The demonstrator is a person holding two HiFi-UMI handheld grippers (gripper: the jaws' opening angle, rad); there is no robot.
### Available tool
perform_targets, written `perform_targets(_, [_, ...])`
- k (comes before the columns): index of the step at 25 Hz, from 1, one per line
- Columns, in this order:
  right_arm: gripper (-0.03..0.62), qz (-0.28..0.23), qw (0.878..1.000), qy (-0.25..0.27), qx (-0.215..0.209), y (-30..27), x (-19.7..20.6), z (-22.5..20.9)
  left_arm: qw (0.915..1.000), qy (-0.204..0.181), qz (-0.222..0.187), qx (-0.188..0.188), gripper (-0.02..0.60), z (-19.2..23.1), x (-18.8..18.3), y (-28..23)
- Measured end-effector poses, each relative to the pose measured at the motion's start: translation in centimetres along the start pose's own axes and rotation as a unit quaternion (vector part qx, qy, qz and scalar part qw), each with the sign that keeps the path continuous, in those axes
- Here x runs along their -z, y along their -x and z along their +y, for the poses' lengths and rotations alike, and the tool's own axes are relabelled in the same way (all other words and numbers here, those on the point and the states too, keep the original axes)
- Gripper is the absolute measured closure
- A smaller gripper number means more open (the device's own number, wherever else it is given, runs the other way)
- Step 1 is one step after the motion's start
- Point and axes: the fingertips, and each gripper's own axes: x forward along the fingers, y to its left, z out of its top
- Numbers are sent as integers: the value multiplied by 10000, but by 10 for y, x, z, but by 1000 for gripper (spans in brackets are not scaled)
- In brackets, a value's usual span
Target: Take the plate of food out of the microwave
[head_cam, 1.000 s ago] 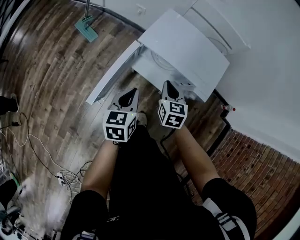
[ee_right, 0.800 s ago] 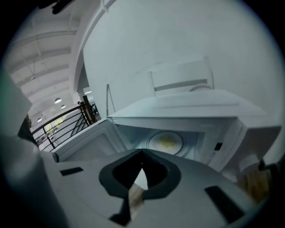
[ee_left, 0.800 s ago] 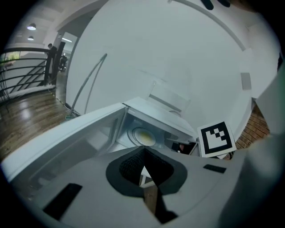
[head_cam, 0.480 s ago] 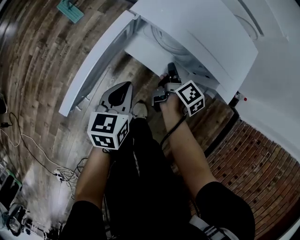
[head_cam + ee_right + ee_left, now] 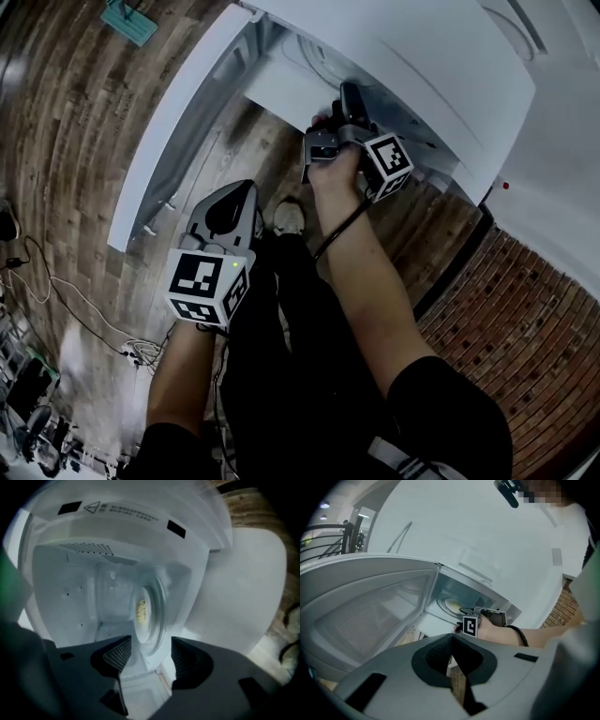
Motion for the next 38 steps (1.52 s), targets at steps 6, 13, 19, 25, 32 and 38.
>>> perform_targets(6, [297, -252, 9980, -311, 489, -18, -5, -13, 10000, 23, 20, -42, 583, 11, 0, 3])
perform_targets(13, [287, -523, 9925, -404, 1027, -27, -10, -18, 9998, -18, 209, -55, 583, 18, 12, 1])
perform_targets(19, [289, -617, 9871, -498, 1394, -31, -11, -28, 9997, 13, 232, 6, 583, 17, 16, -1])
perform_targets(25, [287, -636, 9882, -539, 1283, -30, -13, -29, 9997, 28, 257, 30, 583, 20, 17, -1])
perform_targets(32, [281, -515, 9909, -411, 1178, -10, -5, -41, 9997, 10, 235, 81, 583, 19, 13, -5])
perform_targets(38, [358, -186, 9973, -36, 714, -1, 4, -37, 9995, -5, 302, 86, 583, 19, 17, -6])
